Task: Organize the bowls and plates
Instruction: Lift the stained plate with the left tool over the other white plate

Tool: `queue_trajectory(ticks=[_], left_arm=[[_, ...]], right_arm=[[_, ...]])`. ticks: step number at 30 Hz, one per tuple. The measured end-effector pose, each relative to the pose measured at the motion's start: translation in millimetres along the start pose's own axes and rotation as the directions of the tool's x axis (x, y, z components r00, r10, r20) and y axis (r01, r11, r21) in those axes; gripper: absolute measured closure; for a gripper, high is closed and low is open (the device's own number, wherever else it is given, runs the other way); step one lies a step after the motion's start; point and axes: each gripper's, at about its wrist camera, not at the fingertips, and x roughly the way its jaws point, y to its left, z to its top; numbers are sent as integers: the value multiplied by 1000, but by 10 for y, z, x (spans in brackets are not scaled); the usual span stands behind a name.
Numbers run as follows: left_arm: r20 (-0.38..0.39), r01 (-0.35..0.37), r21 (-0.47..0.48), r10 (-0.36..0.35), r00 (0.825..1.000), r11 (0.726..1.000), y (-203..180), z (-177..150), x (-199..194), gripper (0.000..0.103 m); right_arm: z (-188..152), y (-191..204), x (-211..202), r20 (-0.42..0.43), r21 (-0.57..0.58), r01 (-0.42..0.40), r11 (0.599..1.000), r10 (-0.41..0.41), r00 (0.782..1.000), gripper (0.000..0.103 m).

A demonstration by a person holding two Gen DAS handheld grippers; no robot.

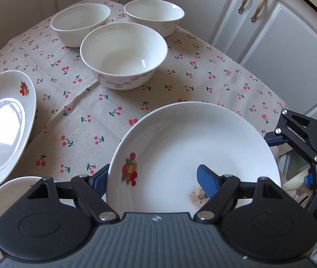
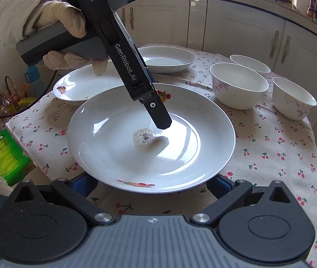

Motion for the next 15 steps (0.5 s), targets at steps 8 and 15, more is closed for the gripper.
queue_trajectory(ticks=[8,15], left_arm=[[68,-26,-32,29,997,999,135,-55,-319,23],[117,-61,-109,73,990,992,377,-294,-617,23]], right_arm=[[254,41,-38,26,-43,-17,999,18,999,0],[505,186,110,35,-103,-58,993,62,997,0]])
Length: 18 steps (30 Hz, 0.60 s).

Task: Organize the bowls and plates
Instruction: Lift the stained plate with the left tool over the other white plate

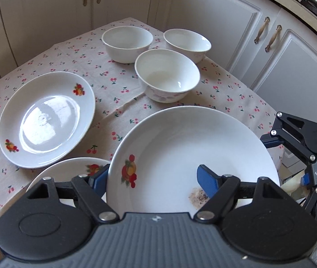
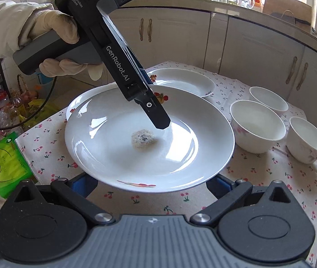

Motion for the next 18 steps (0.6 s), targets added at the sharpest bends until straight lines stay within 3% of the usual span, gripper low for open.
queue_trajectory(ticks=[11,18], left_arm=[[23,-48,-116,51,998,992,500,-388,-202,23],[18,-39,-157,42,999,987,742,-519,-136,23]], right_arm=[[314,221,425,-29,-56,-87,995,85,996,0],[441,309,636,-69,-68,-97,993,92,993,0]])
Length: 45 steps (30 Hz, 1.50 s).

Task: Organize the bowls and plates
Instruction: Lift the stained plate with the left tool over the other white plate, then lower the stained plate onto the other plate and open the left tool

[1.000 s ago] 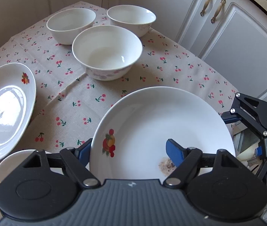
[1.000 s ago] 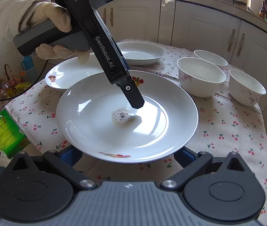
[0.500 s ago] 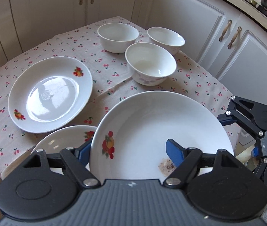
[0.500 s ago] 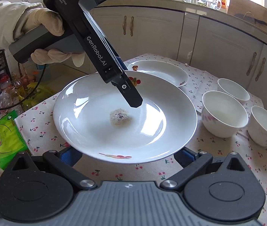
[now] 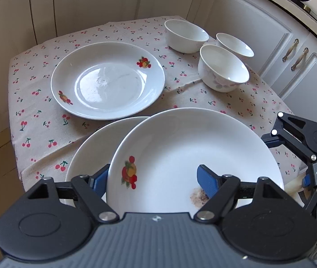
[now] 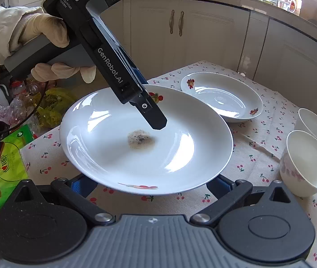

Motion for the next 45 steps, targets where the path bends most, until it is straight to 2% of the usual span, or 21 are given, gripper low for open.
queue_trajectory(ticks=[19,33,45], left_arm=[[-35,34,-47,-36,999,998,219,-66,170,23],[-63,-28,-28,26,998,999,214,-117,134,22],[-53,-52,-34,50,997,998,229,-109,58,22]], right_arm=[[120,59,131,-62,-17,21,1000,-22,998,0],[109,106,136,-44,-12,17,1000,-17,999,0],[109,141,130,-33,-4,18,1000,-18,999,0]])
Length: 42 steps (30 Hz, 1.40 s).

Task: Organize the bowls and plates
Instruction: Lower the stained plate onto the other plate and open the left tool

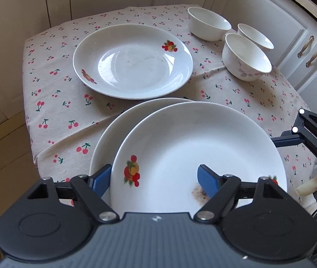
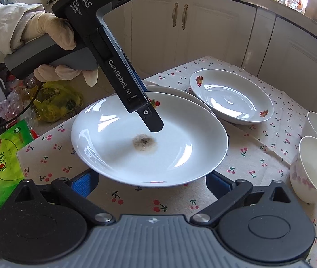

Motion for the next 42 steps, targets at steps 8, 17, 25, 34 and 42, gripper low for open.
queue_trajectory(ticks=[8,17,25,34,42], left_arm=[[16,0,-10,0,1000,1000,18,-16,-27,22],[40,2,-16,-1,999,1000,37,-34,-78,21],[67,-5,-22,7,998,1000,68,-36,-143,20],[81,-30,-13,31,996,999,67,-54,-174,19],[98,-41,-20,43,994,999,90,-73,-229,19]], right_arm=[[5,31,9,1,-2,14,1000,-14,1000,0],[11,34,28,-5,2,18,1000,-18,1000,0],[19,29,52,-10,12,21,1000,-21,1000,0],[19,65,29,-6,5,34,999,-34,999,0],[11,88,-60,8,2,60,998,-60,998,0]])
